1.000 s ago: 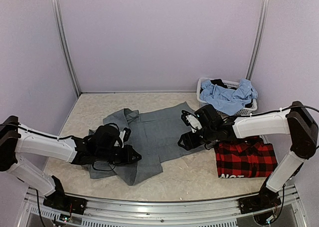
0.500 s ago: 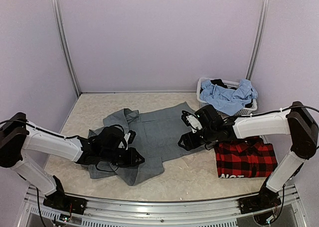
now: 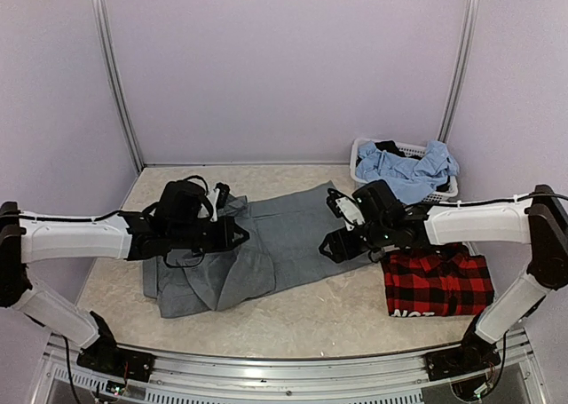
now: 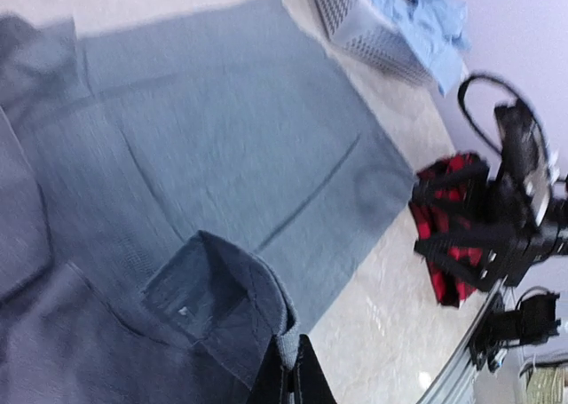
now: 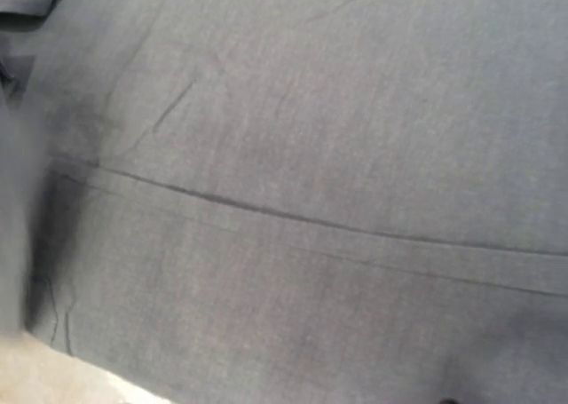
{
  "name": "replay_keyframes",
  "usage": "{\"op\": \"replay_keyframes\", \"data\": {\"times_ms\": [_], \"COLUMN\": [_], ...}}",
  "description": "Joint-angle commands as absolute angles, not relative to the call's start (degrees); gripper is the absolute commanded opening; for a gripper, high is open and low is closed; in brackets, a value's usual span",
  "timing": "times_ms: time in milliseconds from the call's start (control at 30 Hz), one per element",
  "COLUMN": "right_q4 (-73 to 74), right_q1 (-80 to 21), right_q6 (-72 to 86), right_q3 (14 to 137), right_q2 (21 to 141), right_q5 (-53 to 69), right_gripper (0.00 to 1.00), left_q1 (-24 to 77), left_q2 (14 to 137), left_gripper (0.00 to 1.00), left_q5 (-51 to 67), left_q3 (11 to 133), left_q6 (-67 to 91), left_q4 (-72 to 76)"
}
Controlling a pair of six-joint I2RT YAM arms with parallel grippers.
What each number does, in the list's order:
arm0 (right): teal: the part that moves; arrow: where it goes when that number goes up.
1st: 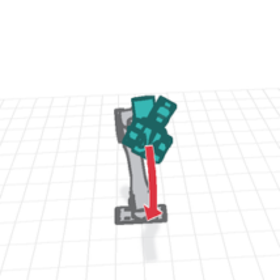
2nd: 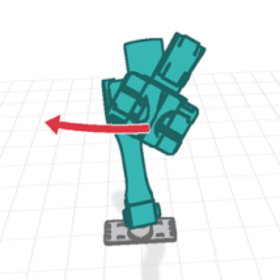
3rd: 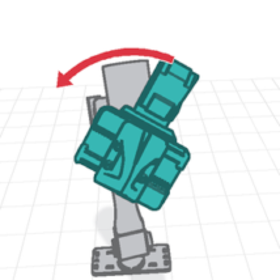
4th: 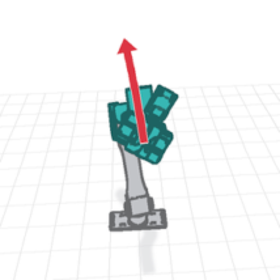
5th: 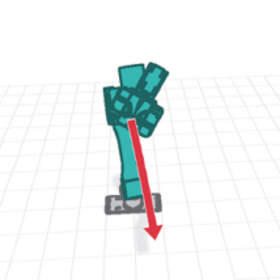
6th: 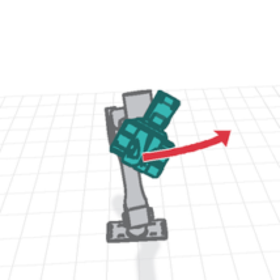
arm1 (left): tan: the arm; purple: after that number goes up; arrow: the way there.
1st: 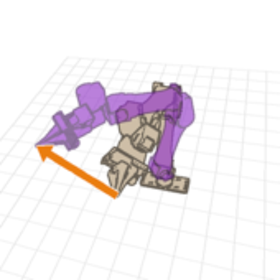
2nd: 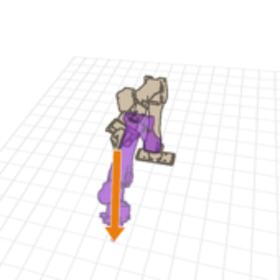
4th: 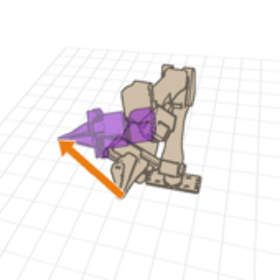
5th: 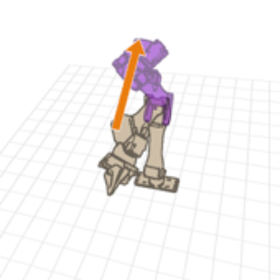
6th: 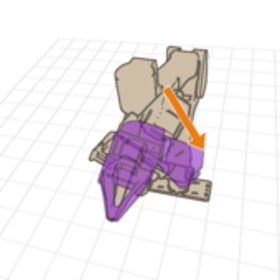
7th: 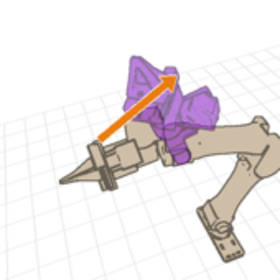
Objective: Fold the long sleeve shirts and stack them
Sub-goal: Pick up the sleeve from the 1/3-folded shirt, then pass from the left arm to the right
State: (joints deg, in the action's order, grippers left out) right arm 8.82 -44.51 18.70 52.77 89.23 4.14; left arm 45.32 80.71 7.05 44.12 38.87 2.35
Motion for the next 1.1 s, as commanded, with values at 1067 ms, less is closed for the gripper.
{"op": "replay_keyframes", "data": {"times_ms": [1067], "right_q4": [9.4], "right_q1": [-44.4], "right_q6": [24.0], "right_q3": [51.5], "right_q2": [85.1], "right_q5": [-1.4], "right_gripper": [0.75], "left_q1": [48.8], "left_q2": [81.2], "left_gripper": [0.0], "left_q5": [3.0], "left_q3": [50.1], "left_q6": [22.0], "left_q4": [16.0]}}
